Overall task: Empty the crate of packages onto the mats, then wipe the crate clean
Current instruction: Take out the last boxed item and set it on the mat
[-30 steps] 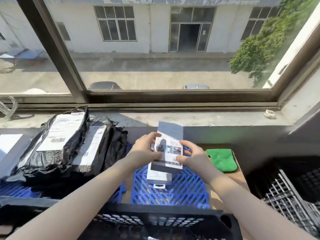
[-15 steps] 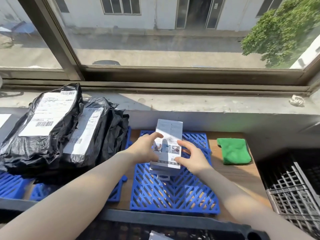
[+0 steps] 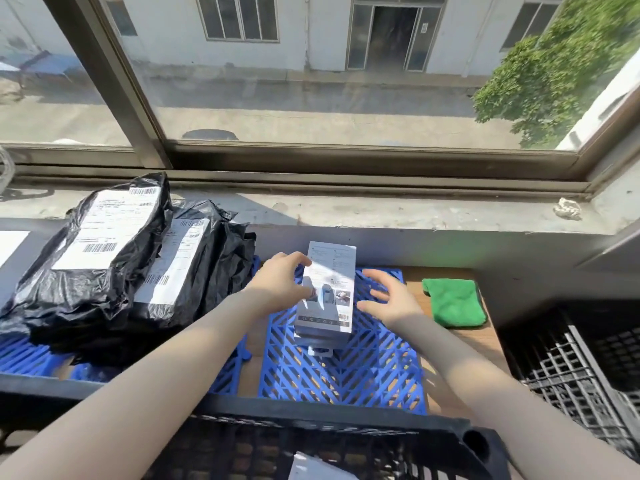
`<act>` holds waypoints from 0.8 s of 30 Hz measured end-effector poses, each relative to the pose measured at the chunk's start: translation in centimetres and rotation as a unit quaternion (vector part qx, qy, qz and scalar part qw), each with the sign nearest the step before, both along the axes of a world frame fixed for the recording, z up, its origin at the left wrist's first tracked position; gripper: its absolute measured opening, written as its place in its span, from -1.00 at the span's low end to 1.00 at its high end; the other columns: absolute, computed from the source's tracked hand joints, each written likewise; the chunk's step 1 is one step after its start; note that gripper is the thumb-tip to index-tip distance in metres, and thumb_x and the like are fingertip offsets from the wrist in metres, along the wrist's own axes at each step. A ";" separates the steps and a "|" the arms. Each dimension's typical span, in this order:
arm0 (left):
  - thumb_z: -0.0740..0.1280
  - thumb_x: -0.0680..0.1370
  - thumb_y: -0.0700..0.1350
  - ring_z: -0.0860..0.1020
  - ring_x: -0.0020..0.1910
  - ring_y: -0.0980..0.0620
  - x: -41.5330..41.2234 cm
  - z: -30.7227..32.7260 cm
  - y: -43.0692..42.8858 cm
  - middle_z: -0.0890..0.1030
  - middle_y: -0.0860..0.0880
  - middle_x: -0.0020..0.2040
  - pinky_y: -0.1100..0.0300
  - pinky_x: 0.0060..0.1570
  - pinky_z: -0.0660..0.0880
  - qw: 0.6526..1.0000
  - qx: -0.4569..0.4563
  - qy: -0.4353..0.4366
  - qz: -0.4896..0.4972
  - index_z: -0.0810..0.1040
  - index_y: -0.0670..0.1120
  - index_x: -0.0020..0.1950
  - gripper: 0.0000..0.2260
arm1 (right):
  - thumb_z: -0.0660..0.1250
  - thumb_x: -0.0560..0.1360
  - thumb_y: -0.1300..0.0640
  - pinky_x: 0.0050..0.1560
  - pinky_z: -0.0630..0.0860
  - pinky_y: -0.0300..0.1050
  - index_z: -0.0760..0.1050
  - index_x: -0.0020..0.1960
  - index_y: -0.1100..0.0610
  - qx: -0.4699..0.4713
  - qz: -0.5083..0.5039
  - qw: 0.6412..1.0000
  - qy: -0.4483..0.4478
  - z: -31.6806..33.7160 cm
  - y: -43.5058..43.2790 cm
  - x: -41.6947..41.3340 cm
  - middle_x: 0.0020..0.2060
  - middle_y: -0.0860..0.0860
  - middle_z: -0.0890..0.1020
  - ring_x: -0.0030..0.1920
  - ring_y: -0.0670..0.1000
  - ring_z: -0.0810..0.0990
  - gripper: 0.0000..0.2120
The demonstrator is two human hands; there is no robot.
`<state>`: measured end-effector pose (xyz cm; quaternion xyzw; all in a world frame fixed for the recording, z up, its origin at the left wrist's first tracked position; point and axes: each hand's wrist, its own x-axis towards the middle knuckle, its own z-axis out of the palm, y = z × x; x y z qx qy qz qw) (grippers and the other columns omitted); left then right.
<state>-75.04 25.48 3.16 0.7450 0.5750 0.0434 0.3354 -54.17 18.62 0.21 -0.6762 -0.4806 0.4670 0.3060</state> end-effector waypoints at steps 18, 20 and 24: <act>0.35 0.53 -0.21 0.55 -0.19 0.25 -6.0 14.5 -17.3 0.61 0.09 -0.15 0.51 -0.24 0.41 0.896 0.310 -0.243 0.207 0.57 0.02 0.05 -0.85 | 0.30 0.48 0.28 -0.06 0.63 0.06 0.56 0.06 -0.01 0.235 0.005 0.972 -0.005 17.2 -10.6 -5.0 -0.01 -0.05 0.63 -0.01 0.02 0.61 -0.75; 0.35 0.54 -0.20 0.54 -0.17 0.25 -6.7 13.9 -20.2 0.61 0.08 -0.15 0.49 -0.25 0.42 0.891 0.310 -0.248 0.218 0.56 0.01 0.02 -0.87 | 0.30 0.48 0.25 -0.02 0.61 0.09 0.56 0.05 -0.02 0.237 0.014 0.971 -0.009 16.9 -12.9 -6.5 -0.02 -0.07 0.63 -0.06 0.01 0.61 -0.76; 0.35 0.54 -0.18 0.55 -0.20 0.19 -7.4 11.0 -24.7 0.60 0.06 -0.19 0.48 -0.24 0.42 0.900 0.265 -0.240 0.249 0.57 0.04 0.01 -0.88 | 0.27 0.52 0.22 0.01 0.50 -0.14 0.56 0.13 0.06 0.209 0.041 0.975 -0.060 14.7 -17.1 -8.9 0.02 -0.05 0.61 -0.13 -0.10 0.55 -0.77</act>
